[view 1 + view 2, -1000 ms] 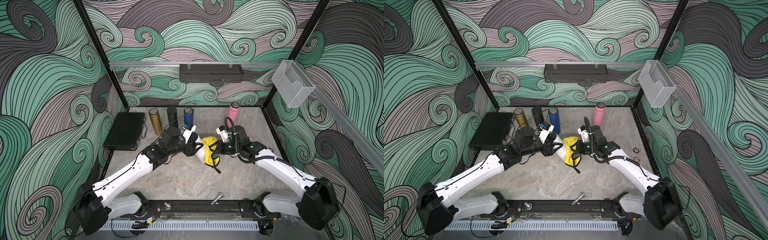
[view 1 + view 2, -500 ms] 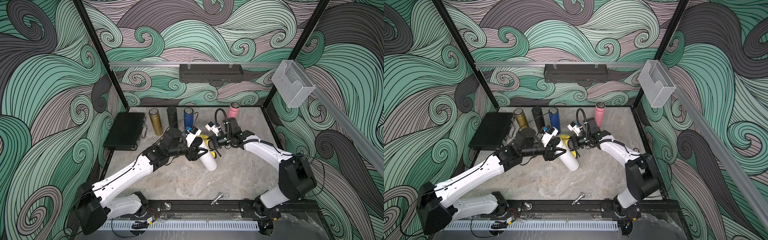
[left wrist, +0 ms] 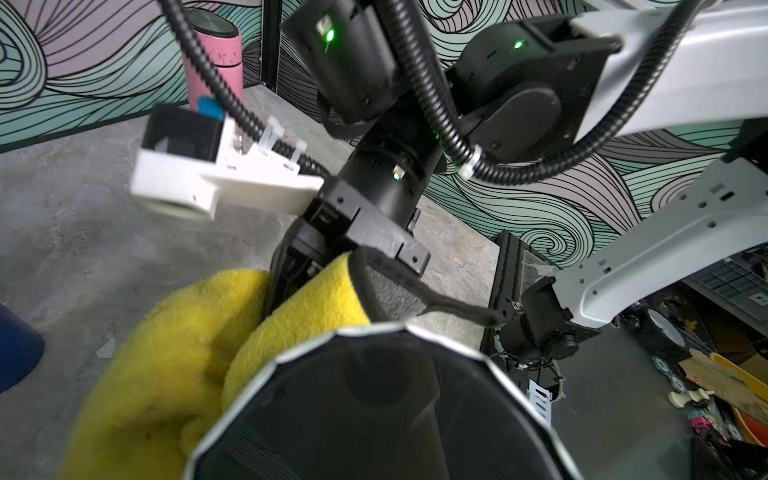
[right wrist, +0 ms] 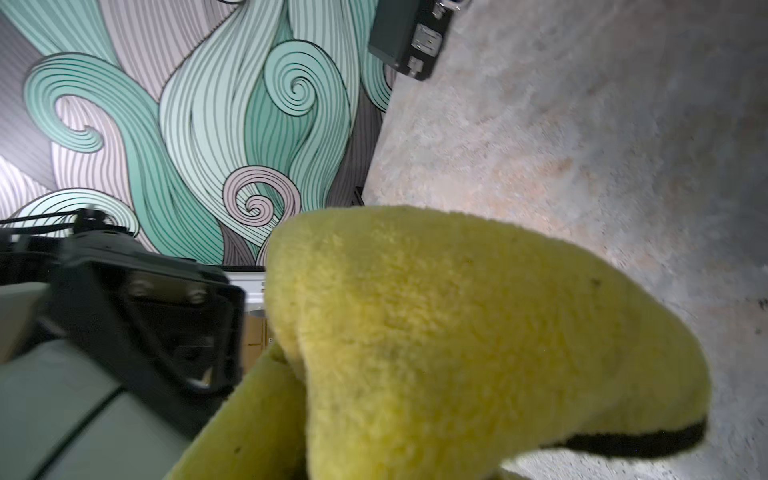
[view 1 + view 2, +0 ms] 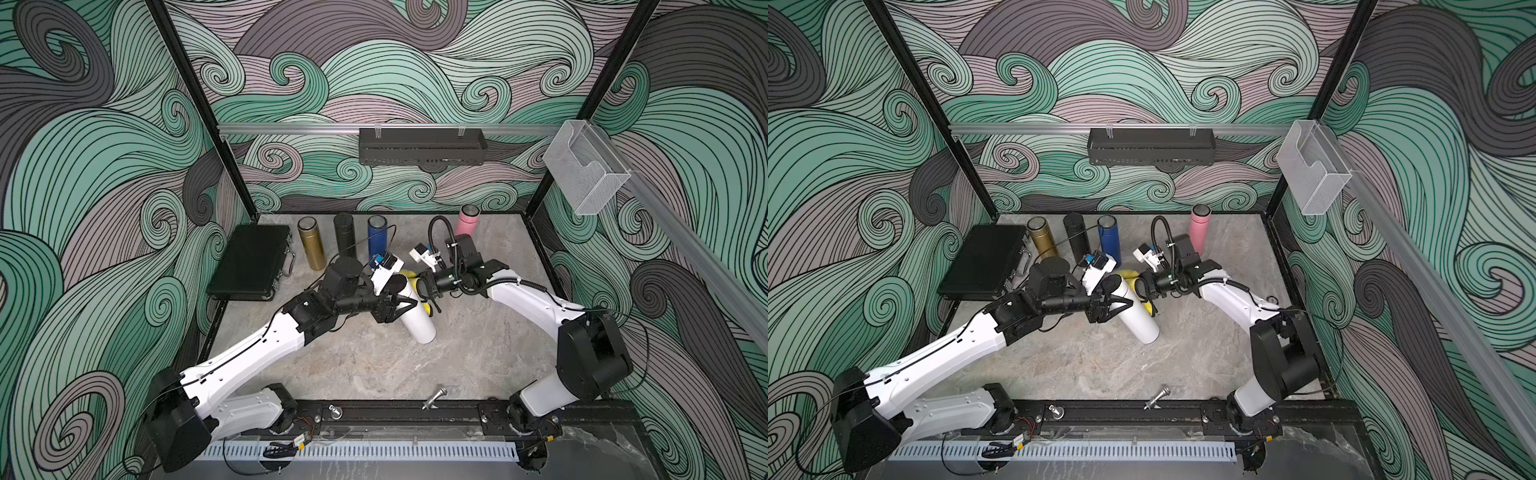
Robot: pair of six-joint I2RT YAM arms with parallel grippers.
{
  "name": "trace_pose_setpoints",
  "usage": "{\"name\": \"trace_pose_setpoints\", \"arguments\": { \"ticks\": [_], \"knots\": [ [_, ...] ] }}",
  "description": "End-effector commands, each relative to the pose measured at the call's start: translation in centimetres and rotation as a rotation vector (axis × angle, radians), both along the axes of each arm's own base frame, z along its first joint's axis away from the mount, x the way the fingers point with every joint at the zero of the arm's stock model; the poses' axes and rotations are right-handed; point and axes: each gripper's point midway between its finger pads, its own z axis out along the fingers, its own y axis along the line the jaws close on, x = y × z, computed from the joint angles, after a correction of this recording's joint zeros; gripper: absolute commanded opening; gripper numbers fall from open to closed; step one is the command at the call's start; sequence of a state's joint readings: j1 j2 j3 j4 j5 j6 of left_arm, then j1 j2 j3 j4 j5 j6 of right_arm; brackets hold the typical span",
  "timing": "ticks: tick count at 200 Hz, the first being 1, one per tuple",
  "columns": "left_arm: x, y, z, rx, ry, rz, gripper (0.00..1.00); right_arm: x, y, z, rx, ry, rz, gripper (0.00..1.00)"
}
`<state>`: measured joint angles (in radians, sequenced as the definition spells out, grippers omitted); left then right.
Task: Wipe the surface of the thermos
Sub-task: Wipe the dirt from the surface of the thermos.
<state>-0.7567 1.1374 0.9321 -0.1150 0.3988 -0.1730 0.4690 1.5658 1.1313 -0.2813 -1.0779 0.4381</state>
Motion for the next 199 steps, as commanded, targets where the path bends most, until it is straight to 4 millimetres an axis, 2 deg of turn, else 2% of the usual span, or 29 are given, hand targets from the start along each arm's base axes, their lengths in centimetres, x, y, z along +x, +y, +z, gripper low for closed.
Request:
{"name": "trace_pose_setpoints", "arguments": {
  "ticks": [1, 12, 37, 51, 72, 94, 126, 132, 146, 169, 199],
  "knots": [
    [2.2, 0.3, 4.2, -0.075, -0.129, 0.086, 0.0, -1.1, 0.4, 2.2, 0.057, -0.005, 0.056, 0.0],
    [2.8, 0.9, 4.3, -0.067, -0.136, 0.139, 0.0, -1.6, 0.1, 1.6, 0.051, 0.005, 0.057, 0.0],
    [4.3, 2.2, 4.4, -0.057, -0.139, 0.26, 0.0, -3.5, -1.1, -1.7, 0.001, 0.061, 0.034, 0.0],
    [5.1, 2.6, 4.4, -0.058, -0.133, 0.311, 0.0, -4.6, -2.0, -3.6, -0.034, 0.092, 0.012, 0.0],
    [6.1, 2.7, 4.2, -0.064, -0.11, 0.369, 0.0, -6.0, -3.1, -5.3, -0.076, 0.112, -0.025, 0.0],
    [6.7, 2.3, 4.0, -0.083, -0.079, 0.382, 0.0, -6.3, -3.9, -4.5, -0.103, 0.067, -0.068, 0.0],
    [7.2, 1.7, 3.3, -0.094, -0.037, 0.391, 0.0, -4.9, -4.3, 1.2, -0.081, -0.108, -0.145, 0.0],
    [7.3, 1.7, 3.1, -0.093, -0.039, 0.396, 0.0, -5.0, -4.5, 1.6, -0.094, -0.115, -0.152, 0.0],
    [7.6, 1.9, 2.7, -0.088, -0.047, 0.413, 0.0, -4.4, -4.9, 1.9, -0.13, -0.144, -0.178, 0.0],
    [8.0, 1.9, 1.9, -0.067, -0.054, 0.424, 0.0, -3.2, -5.7, 0.9, -0.203, -0.166, -0.237, 0.0],
    [8.8, 2.1, 2.0, -0.08, -0.055, 0.466, 0.0, -3.0, -5.8, 0.2, -0.198, -0.169, -0.256, 0.0]
  ]
}}
